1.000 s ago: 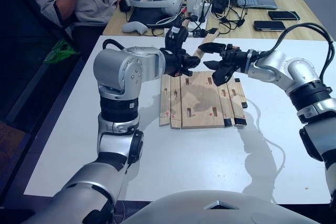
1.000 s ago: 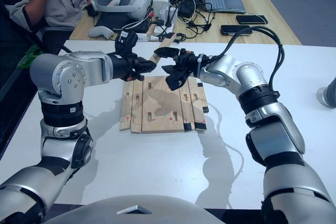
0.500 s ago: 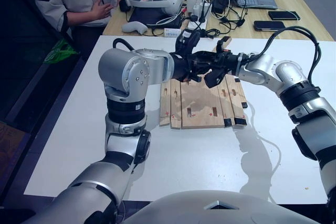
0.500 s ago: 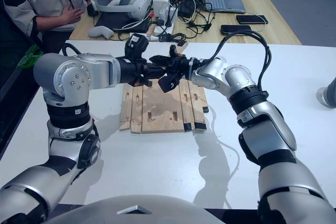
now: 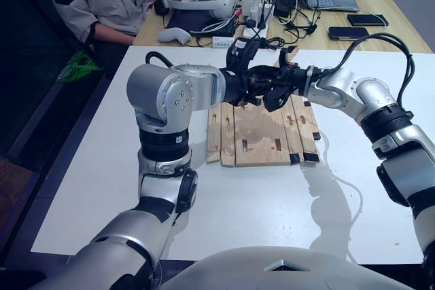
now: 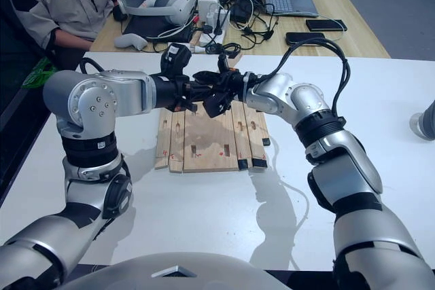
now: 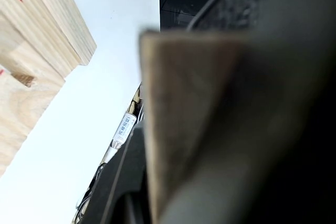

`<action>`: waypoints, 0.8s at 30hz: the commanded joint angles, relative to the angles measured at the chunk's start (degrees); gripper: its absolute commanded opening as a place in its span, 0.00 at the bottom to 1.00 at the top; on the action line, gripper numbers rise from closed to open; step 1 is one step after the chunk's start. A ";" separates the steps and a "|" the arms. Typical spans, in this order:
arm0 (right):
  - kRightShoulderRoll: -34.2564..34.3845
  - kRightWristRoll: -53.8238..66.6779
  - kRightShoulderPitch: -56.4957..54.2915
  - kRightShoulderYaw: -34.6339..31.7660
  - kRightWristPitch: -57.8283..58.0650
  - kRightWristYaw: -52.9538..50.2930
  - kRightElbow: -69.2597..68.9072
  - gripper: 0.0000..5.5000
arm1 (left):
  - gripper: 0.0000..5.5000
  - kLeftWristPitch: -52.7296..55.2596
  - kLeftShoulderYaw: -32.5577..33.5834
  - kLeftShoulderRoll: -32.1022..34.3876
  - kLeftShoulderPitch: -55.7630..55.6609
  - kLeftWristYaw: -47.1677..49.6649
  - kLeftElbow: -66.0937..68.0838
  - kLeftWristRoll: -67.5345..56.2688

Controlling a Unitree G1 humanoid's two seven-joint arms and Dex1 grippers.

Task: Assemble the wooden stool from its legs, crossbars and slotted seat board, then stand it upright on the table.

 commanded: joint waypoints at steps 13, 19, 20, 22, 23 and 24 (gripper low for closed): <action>0.41 3.68 4.90 -2.09 4.07 2.76 -5.49 0.07 | 0.24 -4.39 -4.53 4.85 3.14 -1.87 -5.70 -1.17; 0.81 3.36 4.50 -2.26 3.65 2.47 -8.14 0.07 | 0.24 -7.03 -7.57 7.64 4.40 -3.06 -6.78 -1.39; 0.85 3.25 4.43 -2.23 3.65 2.53 -8.45 0.14 | 0.24 -7.20 -7.72 7.85 4.49 -3.02 -6.79 -1.44; 0.96 3.36 4.37 -2.23 3.73 2.95 -8.98 0.19 | 0.24 -7.42 -7.90 8.10 4.63 -2.83 -6.79 -1.49; 1.10 3.20 4.31 -2.16 3.72 2.92 -9.19 0.23 | 0.24 -7.68 -7.99 8.24 4.71 -2.71 -6.62 -1.45; 1.23 3.08 4.31 -2.11 3.80 2.98 -9.48 0.26 | 0.24 -7.90 -8.06 8.34 4.78 -2.61 -6.49 -1.41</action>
